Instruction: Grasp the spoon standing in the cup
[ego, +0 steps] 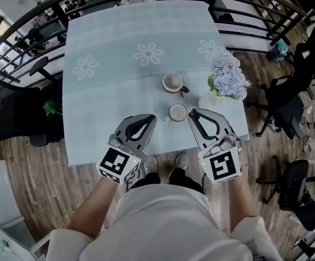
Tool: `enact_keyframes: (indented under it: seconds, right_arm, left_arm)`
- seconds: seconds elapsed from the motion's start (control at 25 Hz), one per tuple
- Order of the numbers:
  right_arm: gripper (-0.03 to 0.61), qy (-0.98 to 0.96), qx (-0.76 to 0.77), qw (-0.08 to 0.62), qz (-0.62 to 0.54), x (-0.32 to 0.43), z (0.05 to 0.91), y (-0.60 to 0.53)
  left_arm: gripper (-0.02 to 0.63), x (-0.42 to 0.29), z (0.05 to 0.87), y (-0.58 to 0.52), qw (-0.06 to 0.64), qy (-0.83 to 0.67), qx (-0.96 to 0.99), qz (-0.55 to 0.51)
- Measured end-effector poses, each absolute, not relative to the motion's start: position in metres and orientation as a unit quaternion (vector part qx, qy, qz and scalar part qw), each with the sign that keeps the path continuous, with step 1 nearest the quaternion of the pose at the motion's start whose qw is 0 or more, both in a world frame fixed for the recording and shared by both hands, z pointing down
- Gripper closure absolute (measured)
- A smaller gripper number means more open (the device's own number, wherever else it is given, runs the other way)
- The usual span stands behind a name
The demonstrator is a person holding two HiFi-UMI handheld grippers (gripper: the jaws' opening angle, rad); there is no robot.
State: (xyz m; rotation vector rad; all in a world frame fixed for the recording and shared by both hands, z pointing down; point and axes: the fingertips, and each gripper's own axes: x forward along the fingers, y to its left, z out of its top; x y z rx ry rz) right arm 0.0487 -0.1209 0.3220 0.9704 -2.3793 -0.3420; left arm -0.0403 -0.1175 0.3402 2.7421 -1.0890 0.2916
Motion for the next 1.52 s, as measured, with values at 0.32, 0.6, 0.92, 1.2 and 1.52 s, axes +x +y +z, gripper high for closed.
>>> enact_keyframes:
  seconds: [0.32, 0.6, 0.92, 1.2, 1.52]
  right_arm:
    - [0.520, -0.883, 0.372, 0.255, -0.127, 0.057, 0.311, -0.120]
    - [0.520, -0.884, 0.381, 0.245, -0.118, 0.061, 0.307, -0.118]
    - [0.520, -0.885, 0.384, 0.242, -0.107, 0.062, 0.312, -0.116]
    - [0.520, -0.885, 0.388, 0.237, -0.097, 0.065, 0.316, -0.115]
    - [0.520, -0.886, 0.389, 0.236, -0.089, 0.067, 0.320, -0.114]
  left_arm:
    - [0.594, -0.032, 0.329, -0.120, 0.076, -0.359, 0.925, 0.094]
    - [0.594, -0.024, 0.325, -0.121, 0.073, -0.354, 0.928, 0.092]
    - [0.594, -0.018, 0.326, -0.120, 0.075, -0.349, 0.929, 0.093]
    - [0.594, -0.015, 0.331, -0.117, 0.080, -0.347, 0.930, 0.096]
    - [0.594, -0.012, 0.333, -0.116, 0.081, -0.345, 0.930, 0.094]
